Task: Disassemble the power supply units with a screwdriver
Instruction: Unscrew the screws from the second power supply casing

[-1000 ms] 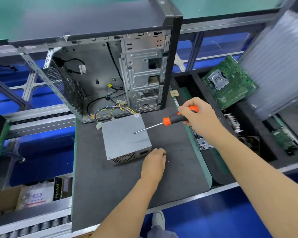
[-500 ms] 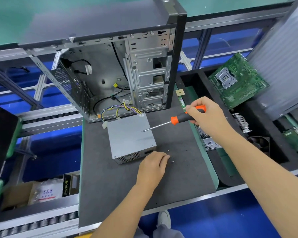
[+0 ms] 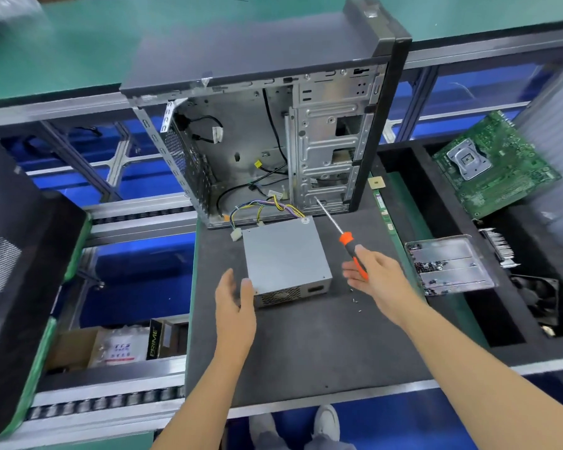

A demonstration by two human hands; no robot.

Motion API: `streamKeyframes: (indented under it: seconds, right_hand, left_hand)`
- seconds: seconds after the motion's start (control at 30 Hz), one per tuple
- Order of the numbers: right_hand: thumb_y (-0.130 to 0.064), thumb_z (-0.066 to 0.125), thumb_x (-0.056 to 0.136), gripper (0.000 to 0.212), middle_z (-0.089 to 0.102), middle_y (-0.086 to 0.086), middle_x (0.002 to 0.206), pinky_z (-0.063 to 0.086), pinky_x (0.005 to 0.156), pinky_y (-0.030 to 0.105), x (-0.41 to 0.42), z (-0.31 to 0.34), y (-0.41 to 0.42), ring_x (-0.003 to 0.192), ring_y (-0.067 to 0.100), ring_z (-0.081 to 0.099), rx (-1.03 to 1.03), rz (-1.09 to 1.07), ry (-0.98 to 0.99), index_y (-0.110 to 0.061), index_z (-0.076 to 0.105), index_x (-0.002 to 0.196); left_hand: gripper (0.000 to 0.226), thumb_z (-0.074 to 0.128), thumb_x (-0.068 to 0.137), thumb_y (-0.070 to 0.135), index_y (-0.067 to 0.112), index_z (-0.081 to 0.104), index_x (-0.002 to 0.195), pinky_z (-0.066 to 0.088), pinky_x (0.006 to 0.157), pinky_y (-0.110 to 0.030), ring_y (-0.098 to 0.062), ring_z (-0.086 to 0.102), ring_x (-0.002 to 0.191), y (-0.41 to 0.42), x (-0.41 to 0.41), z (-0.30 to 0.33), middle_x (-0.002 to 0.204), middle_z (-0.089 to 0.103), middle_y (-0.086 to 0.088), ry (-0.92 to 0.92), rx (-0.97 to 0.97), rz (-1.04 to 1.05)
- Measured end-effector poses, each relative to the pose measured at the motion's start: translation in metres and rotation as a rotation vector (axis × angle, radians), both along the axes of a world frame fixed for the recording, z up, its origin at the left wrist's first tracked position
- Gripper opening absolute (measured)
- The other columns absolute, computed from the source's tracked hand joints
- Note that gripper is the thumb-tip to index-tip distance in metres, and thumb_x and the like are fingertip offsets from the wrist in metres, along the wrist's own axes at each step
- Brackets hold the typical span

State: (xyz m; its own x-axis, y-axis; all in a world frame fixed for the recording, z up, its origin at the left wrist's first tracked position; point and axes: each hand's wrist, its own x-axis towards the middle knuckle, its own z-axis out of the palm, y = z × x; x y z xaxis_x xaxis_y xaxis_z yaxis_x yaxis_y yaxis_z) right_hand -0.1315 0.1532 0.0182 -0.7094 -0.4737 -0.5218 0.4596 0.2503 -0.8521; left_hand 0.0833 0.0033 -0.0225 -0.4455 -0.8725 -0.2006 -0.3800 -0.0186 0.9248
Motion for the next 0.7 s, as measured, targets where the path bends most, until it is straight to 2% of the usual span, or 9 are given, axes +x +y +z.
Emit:
streamKeyframes:
  seconds: [0.07, 0.13, 0.17, 0.23, 0.33, 0.43, 0.53, 0.63, 0.7]
  right_hand:
    - [-0.041, 0.056, 0.098, 0.037, 0.073, 0.006, 0.104, 0.057, 0.087, 0.033, 0.011, -0.004, -0.007, 0.094, 0.015, 0.072, 0.002, 0.04, 0.018, -0.006, 0.063, 0.108]
    - [-0.043, 0.054, 0.098, 0.04, 0.071, 0.004, 0.111, 0.056, 0.089, 0.031, 0.02, -0.007, -0.011, 0.101, 0.013, 0.07, 0.009, 0.069, 0.013, -0.005, 0.061, 0.111]
    - [-0.043, 0.054, 0.098, 0.042, 0.07, 0.003, 0.111, 0.056, 0.089, 0.032, 0.024, -0.01, -0.012, 0.103, 0.015, 0.069, 0.015, 0.074, 0.005, -0.003, 0.059, 0.111]
    - [-0.044, 0.054, 0.098, 0.047, 0.064, 0.006, 0.101, 0.056, 0.089, 0.033, 0.03, -0.015, -0.013, 0.105, 0.021, 0.066, 0.024, 0.061, -0.001, 0.001, 0.056, 0.111]
    - [-0.044, 0.054, 0.097, 0.045, 0.05, 0.007, 0.089, 0.057, 0.09, 0.036, 0.034, -0.021, -0.013, 0.092, 0.017, 0.061, 0.004, 0.032, 0.003, 0.0, 0.057, 0.107]
    - [-0.046, 0.053, 0.098, 0.036, 0.054, 0.001, 0.085, 0.053, 0.098, 0.042, 0.035, -0.026, -0.015, 0.086, 0.013, 0.059, 0.045, 0.035, 0.057, -0.011, 0.06, 0.102]
    - [-0.052, 0.049, 0.097, 0.038, 0.056, 0.001, 0.088, 0.047, 0.104, 0.047, 0.037, -0.031, -0.018, 0.085, 0.014, 0.054, 0.105, 0.051, 0.083, -0.015, 0.058, 0.101]
    - [-0.051, 0.047, 0.098, 0.04, 0.055, 0.002, 0.089, 0.05, 0.103, 0.038, 0.039, -0.033, -0.021, 0.085, 0.013, 0.056, 0.047, 0.025, 0.023, -0.012, 0.056, 0.102]
    - [-0.05, 0.048, 0.098, 0.04, 0.056, 0.002, 0.089, 0.051, 0.101, 0.035, 0.039, -0.034, -0.022, 0.083, 0.011, 0.058, 0.03, 0.022, 0.013, -0.011, 0.056, 0.103]
  left_hand:
    - [0.057, 0.042, 0.1, 0.055, 0.039, 0.028, 0.153, 0.03, 0.094, -0.009, 0.01, 0.043, 0.12, -0.001, 0.0, 0.001, 0.138, 0.043, 0.036, -0.061, 0.048, -0.12]
    - [0.051, 0.041, 0.101, 0.054, 0.049, 0.027, 0.15, 0.029, 0.085, -0.001, 0.02, 0.046, 0.107, 0.002, -0.001, 0.002, 0.112, 0.042, 0.06, -0.121, 0.038, -0.193]
    - [0.049, 0.042, 0.101, 0.053, 0.052, 0.027, 0.148, 0.03, 0.079, 0.003, 0.027, 0.046, 0.102, 0.003, -0.002, 0.002, 0.103, 0.042, 0.064, -0.124, 0.038, -0.198]
    - [0.048, 0.046, 0.1, 0.051, 0.061, 0.028, 0.143, 0.035, 0.073, 0.006, 0.033, 0.044, 0.099, 0.006, -0.002, 0.004, 0.103, 0.045, 0.062, -0.097, 0.04, -0.197]
    - [0.046, 0.05, 0.1, 0.048, 0.074, 0.028, 0.13, 0.038, 0.077, 0.004, 0.028, 0.046, 0.106, 0.006, -0.002, 0.007, 0.112, 0.05, 0.054, -0.068, 0.069, -0.201]
    - [0.046, 0.05, 0.1, 0.047, 0.076, 0.027, 0.127, 0.038, 0.078, 0.003, 0.027, 0.045, 0.11, 0.003, -0.003, 0.007, 0.117, 0.049, 0.053, -0.07, 0.094, -0.215]
    - [0.05, 0.052, 0.1, 0.044, 0.073, 0.027, 0.133, 0.037, 0.079, 0.004, 0.024, 0.045, 0.115, -0.003, 0.001, 0.004, 0.122, 0.048, 0.052, -0.075, 0.134, -0.245]
    - [0.065, 0.058, 0.098, 0.04, 0.067, 0.021, 0.144, 0.037, 0.081, 0.001, 0.02, 0.051, 0.111, -0.005, 0.004, 0.002, 0.12, 0.046, 0.055, -0.127, 0.136, -0.31]
    - [0.06, 0.056, 0.098, 0.045, 0.064, 0.024, 0.145, 0.038, 0.083, -0.002, 0.019, 0.051, 0.112, -0.006, 0.004, 0.0, 0.121, 0.05, 0.051, -0.127, 0.151, -0.283]
